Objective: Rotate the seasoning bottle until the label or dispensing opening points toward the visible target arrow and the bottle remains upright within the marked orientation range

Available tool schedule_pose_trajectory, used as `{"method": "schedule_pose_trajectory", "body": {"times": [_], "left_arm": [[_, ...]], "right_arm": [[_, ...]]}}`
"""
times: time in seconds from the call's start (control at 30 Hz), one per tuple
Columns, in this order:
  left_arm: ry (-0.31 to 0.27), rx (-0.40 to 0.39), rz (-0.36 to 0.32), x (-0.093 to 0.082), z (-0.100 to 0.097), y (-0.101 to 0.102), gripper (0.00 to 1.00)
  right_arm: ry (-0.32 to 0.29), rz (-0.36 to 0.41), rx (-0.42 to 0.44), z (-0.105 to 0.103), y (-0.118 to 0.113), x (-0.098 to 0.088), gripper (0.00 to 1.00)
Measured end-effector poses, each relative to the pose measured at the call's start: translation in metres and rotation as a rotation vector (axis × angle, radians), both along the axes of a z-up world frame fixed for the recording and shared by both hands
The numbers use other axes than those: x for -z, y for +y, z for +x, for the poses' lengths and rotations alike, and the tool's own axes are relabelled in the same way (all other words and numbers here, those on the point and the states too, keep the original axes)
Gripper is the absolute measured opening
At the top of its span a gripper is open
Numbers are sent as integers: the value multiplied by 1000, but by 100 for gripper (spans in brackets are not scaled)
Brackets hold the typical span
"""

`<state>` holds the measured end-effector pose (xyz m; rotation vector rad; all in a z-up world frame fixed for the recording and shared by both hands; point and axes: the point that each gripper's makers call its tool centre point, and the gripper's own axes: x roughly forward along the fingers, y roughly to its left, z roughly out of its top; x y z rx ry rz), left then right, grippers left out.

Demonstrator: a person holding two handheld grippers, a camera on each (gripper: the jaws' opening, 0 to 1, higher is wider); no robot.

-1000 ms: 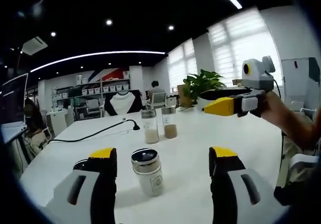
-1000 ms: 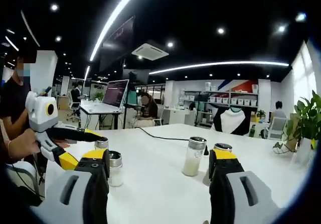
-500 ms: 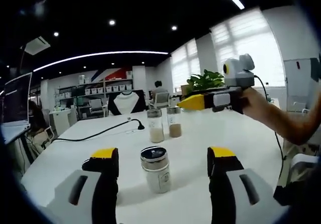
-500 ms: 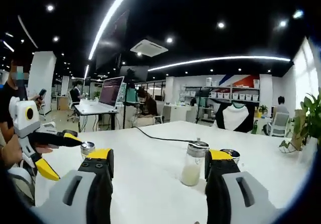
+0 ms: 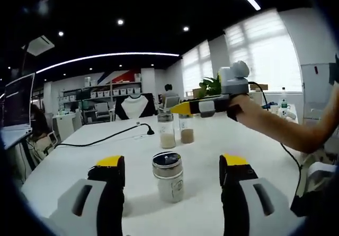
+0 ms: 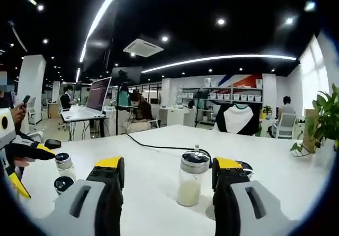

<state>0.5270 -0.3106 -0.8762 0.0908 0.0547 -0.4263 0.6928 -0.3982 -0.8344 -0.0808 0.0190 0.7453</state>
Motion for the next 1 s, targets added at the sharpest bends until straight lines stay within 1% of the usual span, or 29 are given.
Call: {"method": "schedule_pose_trajectory", "body": {"times": [0.07, 0.1, 0.13, 0.2, 0.27, 0.33, 0.43, 0.47, 0.53, 0.6, 0.63, 0.7, 0.73, 0.83, 1.0], "left_arm": [[5, 7, 3, 1, -1, -2, 77], [3, 14, -9, -1, -1, -3, 77], [2, 18, -15, -2, -1, -4, 77], [0, 18, -17, -3, 0, -5, 77], [0, 15, -13, -1, 3, -5, 76], [8, 9, -7, 3, 5, -5, 76], [12, 16, -23, 4, 5, -7, 76], [13, 18, -26, 4, 5, -7, 76], [15, 20, -22, 5, 5, -7, 76], [19, 18, -26, 7, 5, -7, 76], [23, 19, -26, 9, 5, -7, 76], [36, 14, -30, 13, 7, -5, 76], [37, 14, -29, 14, 6, -5, 76], [38, 7, -36, 14, 6, -3, 76], [46, 15, -35, 18, 5, -1, 76]], "right_arm": [[14, 12, 6, 8, 2, 2, 62], [19, 13, 8, 26, 5, 2, 63], [22, 8, 11, 33, 6, 4, 63], [29, -2, 18, 39, 8, 8, 62], [35, 17, 31, 43, 8, 9, 62], [45, 20, 36, 60, 9, 12, 62], [58, 12, 44, 65, 12, 21, 62], [80, 14, 42, 68, 13, 26, 62], [80, 16, 48, 71, 14, 29, 62], [82, -5, 80, 78, 11, 35, 61], [91, -1, 76, 78, 12, 37, 59], [101, 6, 82, 82, 14, 40, 60], [95, 9, 79, 84, 16, 40, 60], [109, 8, 91, 90, 18, 45, 59], [103, 8, 108, 98, 17, 46, 56]]}}
